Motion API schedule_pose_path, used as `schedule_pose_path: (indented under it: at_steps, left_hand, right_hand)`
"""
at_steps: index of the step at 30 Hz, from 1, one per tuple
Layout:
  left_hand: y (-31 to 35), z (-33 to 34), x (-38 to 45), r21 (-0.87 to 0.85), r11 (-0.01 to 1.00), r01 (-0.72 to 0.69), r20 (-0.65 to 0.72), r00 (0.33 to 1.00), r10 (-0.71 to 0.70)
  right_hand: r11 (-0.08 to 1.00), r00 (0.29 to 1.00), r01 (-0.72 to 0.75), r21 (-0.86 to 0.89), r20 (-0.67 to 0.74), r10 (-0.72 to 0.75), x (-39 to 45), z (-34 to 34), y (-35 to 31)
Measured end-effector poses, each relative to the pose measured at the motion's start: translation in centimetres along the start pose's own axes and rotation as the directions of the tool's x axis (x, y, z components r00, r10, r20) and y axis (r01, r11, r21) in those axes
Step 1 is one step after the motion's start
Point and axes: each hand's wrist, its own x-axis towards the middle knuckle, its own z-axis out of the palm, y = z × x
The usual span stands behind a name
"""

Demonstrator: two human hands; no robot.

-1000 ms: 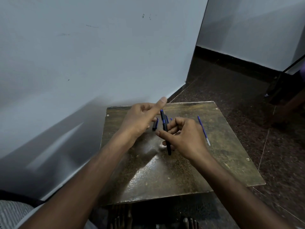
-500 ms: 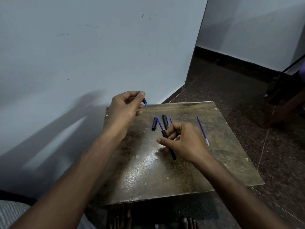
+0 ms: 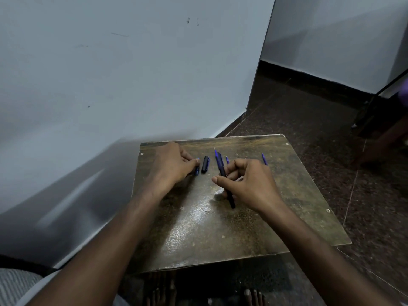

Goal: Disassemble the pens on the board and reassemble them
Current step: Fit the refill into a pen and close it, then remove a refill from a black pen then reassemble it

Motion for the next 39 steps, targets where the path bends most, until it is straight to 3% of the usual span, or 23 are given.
schedule_pose_path:
  at_steps: [5,11,14,19,24,34,36,39]
  left_hand:
    - [1.0,-0.6,-0.8,-0.037,0.995,-0.089,-0.071,0.994,0.087]
    - [2.8,-0.8,-2.8,-0.126,0.932,-0.34,0.126,0.927,0.355]
    - [3.4,-0.3,-3.8,-0.075,0.911,-0.405,0.096,0.907,0.411]
    - [4.1,0.4,-4.5,0.017,0.887,-0.462,0.01,0.887,0.462]
    - [4.1,0.5,-4.6,0.009,0.91,-0.414,-0.003,0.91,0.414]
    - [4.0,0.8,-4.4,0.069,0.903,-0.424,0.042,0.906,0.422]
    - [3.9,0.8,-4.4,0.062,0.903,-0.426,0.05,0.905,0.423]
    - [3.8,0.8,-4.3,0.027,0.913,-0.407,0.043,0.913,0.406]
  right_hand:
    - [0.98,0.998,-0.055,0.193,0.009,0.055,0.3,0.1,0.3]
    - [0.854,0.992,-0.113,0.507,0.011,0.124,1.1,-0.1,0.6]
    - [0.814,0.994,-0.09,0.574,0.001,0.109,1.1,-0.2,0.6]
    - [0.801,0.998,-0.048,0.597,-0.001,0.06,1.3,-0.3,0.4]
    - [0.778,0.99,-0.019,0.628,-0.096,0.102,1.8,-0.5,0.8]
    - [0.87,0.995,0.061,0.49,-0.103,-0.012,2.2,-1.7,1.0]
    - [0.869,0.988,0.096,0.485,-0.15,-0.026,2.4,-2.2,0.8]
    - [0.784,0.941,0.186,0.593,-0.336,0.031,3.5,-4.4,0.9]
